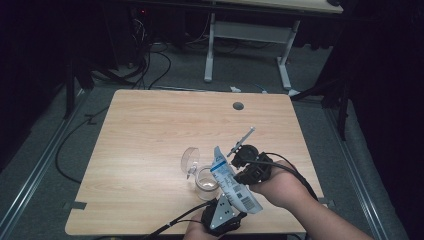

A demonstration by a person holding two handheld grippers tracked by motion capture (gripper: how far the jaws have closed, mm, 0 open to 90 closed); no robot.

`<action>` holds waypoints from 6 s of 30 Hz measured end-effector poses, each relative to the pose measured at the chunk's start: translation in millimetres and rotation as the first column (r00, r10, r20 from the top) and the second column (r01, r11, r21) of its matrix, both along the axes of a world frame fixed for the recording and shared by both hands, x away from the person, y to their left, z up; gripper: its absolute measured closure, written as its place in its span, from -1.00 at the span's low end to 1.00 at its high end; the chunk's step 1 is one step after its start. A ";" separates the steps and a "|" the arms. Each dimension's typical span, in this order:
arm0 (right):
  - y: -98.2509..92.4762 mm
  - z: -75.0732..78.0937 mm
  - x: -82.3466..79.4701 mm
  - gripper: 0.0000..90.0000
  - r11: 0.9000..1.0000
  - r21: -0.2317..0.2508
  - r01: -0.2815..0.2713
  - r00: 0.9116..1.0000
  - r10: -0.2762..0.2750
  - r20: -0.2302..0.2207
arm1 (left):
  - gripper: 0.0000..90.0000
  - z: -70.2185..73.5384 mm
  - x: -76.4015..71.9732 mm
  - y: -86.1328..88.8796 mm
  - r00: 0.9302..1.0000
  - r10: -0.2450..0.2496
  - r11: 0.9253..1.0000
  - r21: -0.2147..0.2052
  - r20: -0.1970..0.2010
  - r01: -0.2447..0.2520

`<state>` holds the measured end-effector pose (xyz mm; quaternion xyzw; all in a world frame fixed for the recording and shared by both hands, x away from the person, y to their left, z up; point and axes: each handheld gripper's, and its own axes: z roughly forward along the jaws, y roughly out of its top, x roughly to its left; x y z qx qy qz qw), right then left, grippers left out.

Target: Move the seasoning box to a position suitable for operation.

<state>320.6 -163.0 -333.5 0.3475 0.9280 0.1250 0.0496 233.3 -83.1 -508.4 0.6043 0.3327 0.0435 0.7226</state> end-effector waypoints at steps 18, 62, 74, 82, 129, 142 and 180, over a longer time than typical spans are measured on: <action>12.7 7.8 -0.1 1.00 0.999 -0.008 -0.032 0.999 0.032 0.023 | 0.32 11.0 -9.4 4.9 0.999 0.029 1.000 0.000 0.030 -0.029; 14.6 9.3 7.1 1.00 1.000 0.006 -0.027 1.000 0.027 0.007 | 0.33 16.8 -6.6 3.9 1.000 0.022 1.000 -0.022 0.018 -0.021; 14.8 11.2 7.9 1.00 0.999 0.005 -0.037 0.999 0.037 0.005 | 0.33 18.3 -6.5 3.3 1.000 0.022 0.999 -0.031 0.019 -0.022; 15.8 11.4 8.4 1.00 0.999 0.004 -0.042 0.999 0.042 0.005 | 0.33 18.8 -6.4 3.4 0.999 0.024 0.999 -0.032 0.021 -0.023; 21.2 16.9 10.0 1.00 0.998 -0.011 -0.065 0.998 0.066 0.019 | 0.33 25.0 -4.8 4.2 0.999 0.031 0.998 -0.047 0.031 -0.029; 22.7 18.0 9.8 1.00 0.998 -0.006 -0.067 0.998 0.067 0.020 | 0.33 26.4 -4.5 4.5 0.999 0.034 0.998 -0.057 0.031 -0.032; 24.5 19.1 10.3 1.00 0.997 -0.015 -0.078 0.997 0.078 0.025 | 0.33 28.2 -3.8 3.3 0.999 0.032 0.998 -0.062 0.033 -0.030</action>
